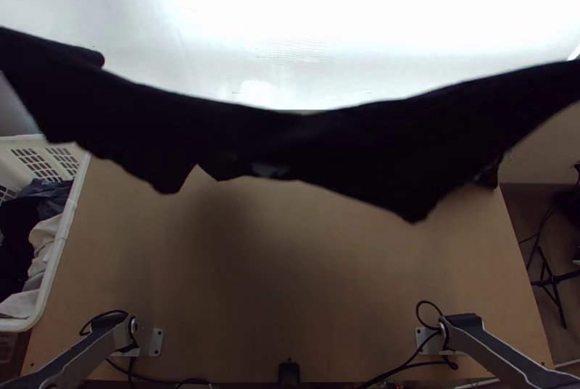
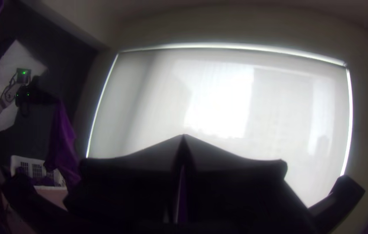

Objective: Fold the t-shirt

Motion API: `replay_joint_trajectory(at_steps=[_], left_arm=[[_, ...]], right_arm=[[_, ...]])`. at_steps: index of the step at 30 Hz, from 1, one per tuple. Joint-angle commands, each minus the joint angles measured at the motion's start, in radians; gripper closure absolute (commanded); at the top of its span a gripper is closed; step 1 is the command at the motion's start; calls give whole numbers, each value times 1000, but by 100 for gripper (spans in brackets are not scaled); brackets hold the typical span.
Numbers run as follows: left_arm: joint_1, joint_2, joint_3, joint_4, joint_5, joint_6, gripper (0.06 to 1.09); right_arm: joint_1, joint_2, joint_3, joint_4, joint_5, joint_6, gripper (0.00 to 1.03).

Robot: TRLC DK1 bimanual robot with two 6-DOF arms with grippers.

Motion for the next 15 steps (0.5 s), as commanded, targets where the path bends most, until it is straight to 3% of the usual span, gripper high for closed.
replay_joint_trajectory(at_steps=[1, 11, 15], left_arm=[[12, -98, 44, -20, 6, -11, 105], [35, -90, 43, -40, 8, -31, 105], [35, -58, -82, -104, 43, -45, 105]], right_arm=[[21, -57, 70, -51, 1, 23, 100], [7, -37, 91, -99, -8, 4, 100], [-4, -16, -21, -160, -5, 5, 100]])
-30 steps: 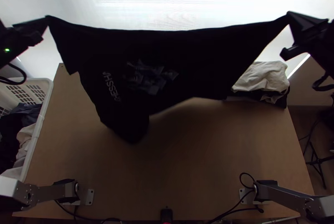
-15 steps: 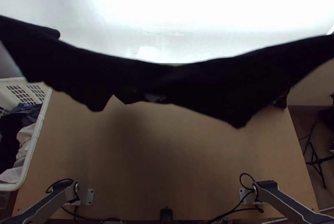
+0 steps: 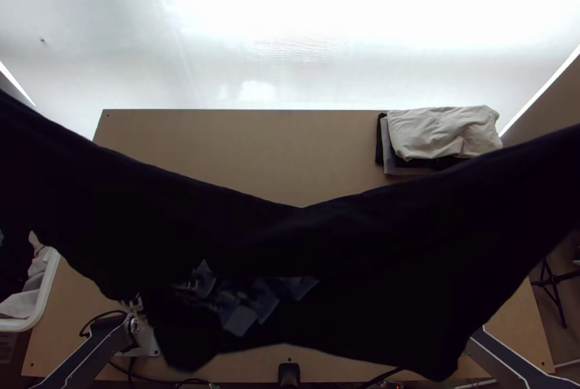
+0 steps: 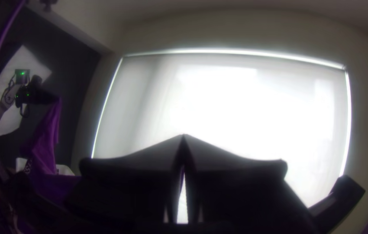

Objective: Fold the t-shirt

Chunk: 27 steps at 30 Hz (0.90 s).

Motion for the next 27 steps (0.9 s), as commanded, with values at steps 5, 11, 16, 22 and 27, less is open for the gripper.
replay_joint_trajectory(at_steps=[5, 11, 16, 22, 27], left_arm=[[-11, -11, -561, -43, 52, 53, 105], [3, 21, -1035, 175, 41, 134, 105], [-22, 153, -1136, 336, -40, 185, 105], [-45, 383, -1070, 446, -81, 214, 105], [-68, 578, -973, 495, -106, 238, 105]], right_arm=[[-25, -107, -562, -67, 3, -48, 100], [-92, -180, -1042, 37, -13, -102, 100], [-118, -97, -1178, 197, -13, -159, 100], [-149, 113, -1122, 329, -13, -199, 100], [-155, 311, -1031, 411, -13, -215, 100]])
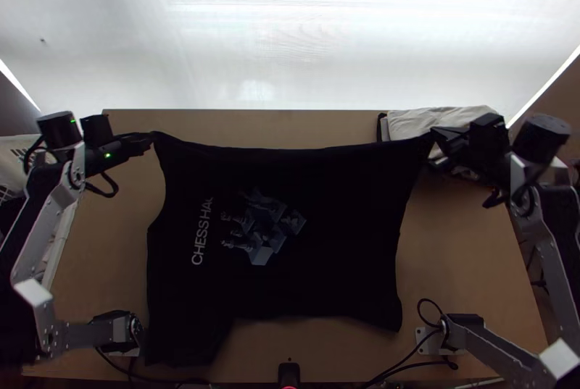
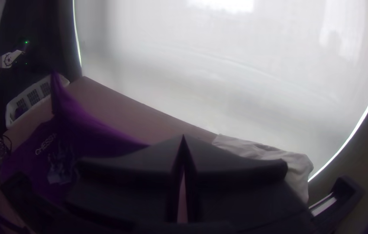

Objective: Fold the t-shirt

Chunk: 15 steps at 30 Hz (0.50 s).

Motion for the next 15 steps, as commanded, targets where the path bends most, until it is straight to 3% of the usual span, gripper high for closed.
replay_joint_trajectory(at_steps=[1, 15], left_arm=[[-26, 262, 78, 87, -46, 43, 105], [-40, 595, 398, 92, -98, 74, 105]], right_arm=[[-17, 251, 62, 137, -1, -31, 100], [-28, 681, 392, 197, 11, -48, 100]])
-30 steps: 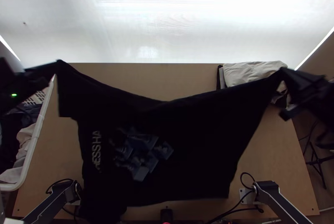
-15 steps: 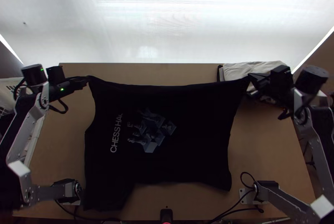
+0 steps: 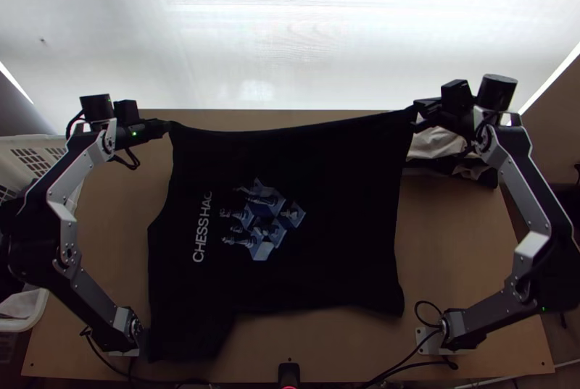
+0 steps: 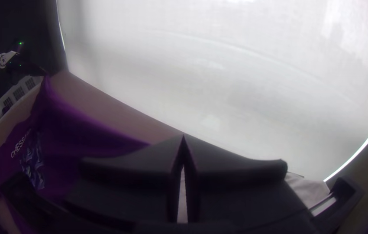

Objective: Fold the t-shirt

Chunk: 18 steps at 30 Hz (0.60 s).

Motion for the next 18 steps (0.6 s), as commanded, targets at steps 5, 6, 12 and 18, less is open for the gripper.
replay_joint_trajectory(at_steps=[5, 6, 12, 18], left_arm=[[1, 224, 218, -9, -46, 12, 105], [1, 237, 232, -13, -46, 12, 105], [1, 301, 290, -24, -64, 20, 105], [3, 336, 335, -35, -94, 24, 105]], right_arm=[[-2, 270, 240, 8, 23, -5, 100], [0, 285, 256, 7, 26, -3, 100], [9, 335, 305, 5, 37, 0, 100], [12, 344, 315, 16, 37, 3, 94]])
